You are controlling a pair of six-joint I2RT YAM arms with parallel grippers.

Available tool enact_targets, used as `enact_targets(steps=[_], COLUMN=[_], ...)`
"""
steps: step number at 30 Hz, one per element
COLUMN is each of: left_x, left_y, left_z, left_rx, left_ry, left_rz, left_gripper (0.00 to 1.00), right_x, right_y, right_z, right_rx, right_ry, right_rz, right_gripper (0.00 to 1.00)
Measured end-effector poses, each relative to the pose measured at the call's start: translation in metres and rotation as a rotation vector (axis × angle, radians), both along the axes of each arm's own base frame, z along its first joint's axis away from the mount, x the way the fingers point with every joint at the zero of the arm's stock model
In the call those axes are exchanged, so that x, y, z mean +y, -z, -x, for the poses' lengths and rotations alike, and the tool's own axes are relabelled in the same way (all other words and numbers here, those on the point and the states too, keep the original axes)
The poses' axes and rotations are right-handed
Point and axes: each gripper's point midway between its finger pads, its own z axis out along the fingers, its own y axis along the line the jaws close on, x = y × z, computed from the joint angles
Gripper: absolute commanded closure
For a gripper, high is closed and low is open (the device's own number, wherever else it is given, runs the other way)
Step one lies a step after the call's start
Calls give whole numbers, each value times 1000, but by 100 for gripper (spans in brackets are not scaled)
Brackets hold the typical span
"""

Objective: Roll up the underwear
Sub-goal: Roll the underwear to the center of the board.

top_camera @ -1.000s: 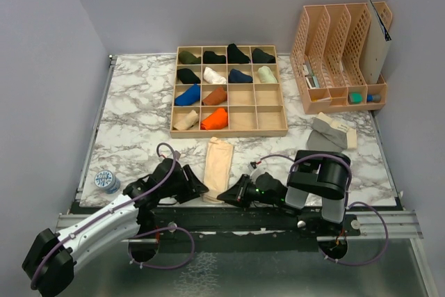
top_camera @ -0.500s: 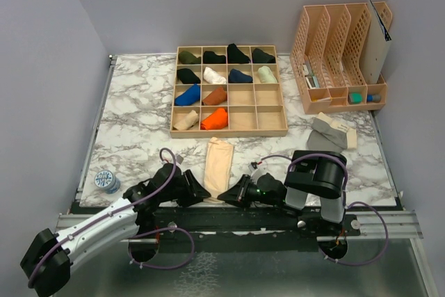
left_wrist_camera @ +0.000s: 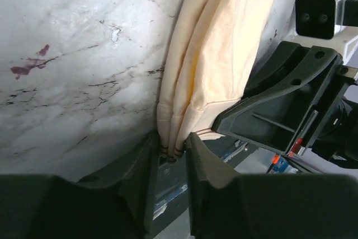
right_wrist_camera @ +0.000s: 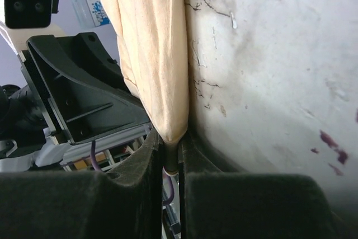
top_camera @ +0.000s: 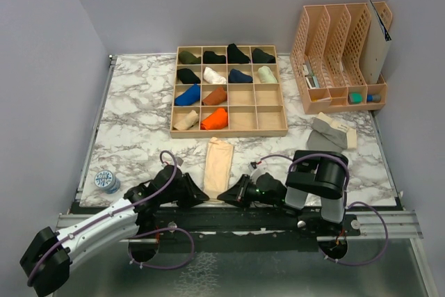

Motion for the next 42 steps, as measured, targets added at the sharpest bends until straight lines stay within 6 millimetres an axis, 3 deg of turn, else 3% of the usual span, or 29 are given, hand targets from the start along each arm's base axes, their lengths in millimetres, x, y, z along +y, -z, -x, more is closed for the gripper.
enact_targets(steps=[3, 6, 10, 12, 23, 27, 33, 38, 42], left_x=[1, 2, 5, 6, 12, 15, 18, 19, 19], left_y=[2, 2, 1, 0, -1, -1, -1, 0, -1], left_z=[0, -1, -5, -7, -22, -24, -24, -23, -23], left_rx=[3, 2, -10, -20, -57, -70, -75, -72, -73], left_ry=[-5, -7, -16, -20, -26, -26, -27, -20, -21], left_rz=[-11, -22, -49, -70, -179, -197, -206, -219, -217], left_gripper=[90, 100, 100, 100, 100, 100, 100, 100, 100], right_x=[1, 6, 8, 9, -15, -26, -20, -14, -25], right_y=[1, 1, 5, -7, -14, -20, -41, -34, -20], right_z=[0, 0, -1, -3, -15, -24, -27, -25, -19], right_rx=[-6, -1, -11, -40, -312, -533, -1078, -1501, -1781], right_ry=[-5, -23, -48, -56, -157, -239, -510, -767, -905], right_rz=[10, 37, 127, 132, 404, 485, 547, 644, 696], right_gripper=[90, 76, 54, 47, 46, 47, 48, 50, 46])
